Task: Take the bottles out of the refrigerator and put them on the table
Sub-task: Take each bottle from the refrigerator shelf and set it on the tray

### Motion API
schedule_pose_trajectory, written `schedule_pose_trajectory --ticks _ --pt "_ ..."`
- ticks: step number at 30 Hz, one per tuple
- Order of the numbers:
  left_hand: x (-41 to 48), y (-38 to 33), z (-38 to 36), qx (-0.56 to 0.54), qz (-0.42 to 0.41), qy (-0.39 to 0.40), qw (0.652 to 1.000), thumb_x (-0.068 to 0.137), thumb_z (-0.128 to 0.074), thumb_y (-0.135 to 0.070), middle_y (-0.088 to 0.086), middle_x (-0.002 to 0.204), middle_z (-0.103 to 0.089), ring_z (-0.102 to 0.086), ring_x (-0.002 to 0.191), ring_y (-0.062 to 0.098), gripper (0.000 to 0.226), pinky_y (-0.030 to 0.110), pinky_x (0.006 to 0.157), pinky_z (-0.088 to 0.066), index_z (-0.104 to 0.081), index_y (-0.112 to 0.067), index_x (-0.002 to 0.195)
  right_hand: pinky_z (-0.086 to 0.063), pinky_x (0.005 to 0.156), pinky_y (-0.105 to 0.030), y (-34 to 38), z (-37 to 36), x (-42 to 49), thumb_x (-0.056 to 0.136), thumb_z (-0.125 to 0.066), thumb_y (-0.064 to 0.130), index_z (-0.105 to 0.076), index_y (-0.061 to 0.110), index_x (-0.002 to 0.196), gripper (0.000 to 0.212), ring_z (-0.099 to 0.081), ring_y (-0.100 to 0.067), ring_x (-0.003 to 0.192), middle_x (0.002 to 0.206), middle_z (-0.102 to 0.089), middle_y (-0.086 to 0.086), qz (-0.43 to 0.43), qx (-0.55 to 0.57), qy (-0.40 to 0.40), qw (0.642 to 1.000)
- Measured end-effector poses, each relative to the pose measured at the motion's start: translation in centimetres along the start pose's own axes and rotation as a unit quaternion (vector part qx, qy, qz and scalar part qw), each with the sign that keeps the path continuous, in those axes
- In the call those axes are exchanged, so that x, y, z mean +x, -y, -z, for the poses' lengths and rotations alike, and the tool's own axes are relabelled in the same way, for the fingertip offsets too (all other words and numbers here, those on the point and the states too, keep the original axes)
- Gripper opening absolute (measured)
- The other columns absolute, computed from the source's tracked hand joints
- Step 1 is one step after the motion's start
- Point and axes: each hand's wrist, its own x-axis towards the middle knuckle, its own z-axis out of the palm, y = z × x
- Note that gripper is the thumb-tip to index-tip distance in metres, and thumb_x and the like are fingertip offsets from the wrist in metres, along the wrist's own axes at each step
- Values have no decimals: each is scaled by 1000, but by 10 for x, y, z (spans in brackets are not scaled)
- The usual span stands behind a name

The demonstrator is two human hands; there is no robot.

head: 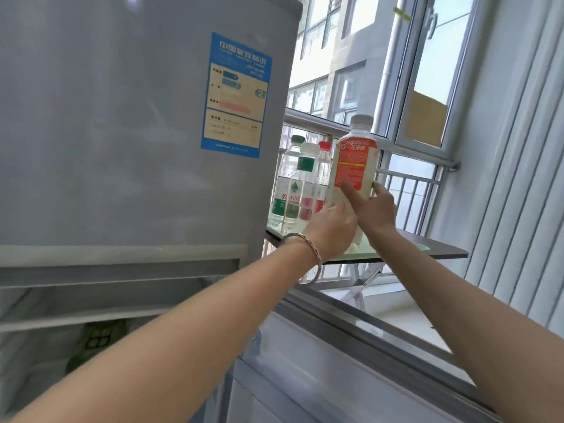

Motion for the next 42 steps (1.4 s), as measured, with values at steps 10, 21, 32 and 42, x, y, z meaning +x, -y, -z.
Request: schedule_pose_trajectory --ticks 10,21,32,42 --pt "41 26 -9 -19 29 26 999 102 -32 -23 18 146 -45 -41 135 30 47 46 114 -33 -40 -2 143 -50 101 -50 -29 -39 30 82 -65 59 -53 12 131 69 -66 -29 110 123 -67 -8 -34 24 63 997" --pt "-46 57 61 61 91 -45 993 95 -45 -20 16 102 -72 -70 94 31 30 39 81 -55 -65 -3 109 -47 65 -31 24 -71 -75 89 -54 15 -52 5 114 27 -56 -17 73 103 -58 -7 269 -48 -22 962" --pt "-195 230 101 233 311 101 916 92 -45 -16 21 108 -70 -65 99 35 28 30 77 -46 -66 -1 103 -52 78 -40 13 -209 -270 89 -51 23 -50 20 118 29 -64 -31 95 107 -67 -8 222 -144 359 895" --pt "-221 395 51 261 493 -4 830 91 -44 -11 15 125 -62 -62 112 32 36 35 92 -52 -60 -6 123 -43 104 -43 -71 -317 -319 90 -56 14 -30 16 146 61 -48 -33 128 148 -38 -14 135 -209 560 790"
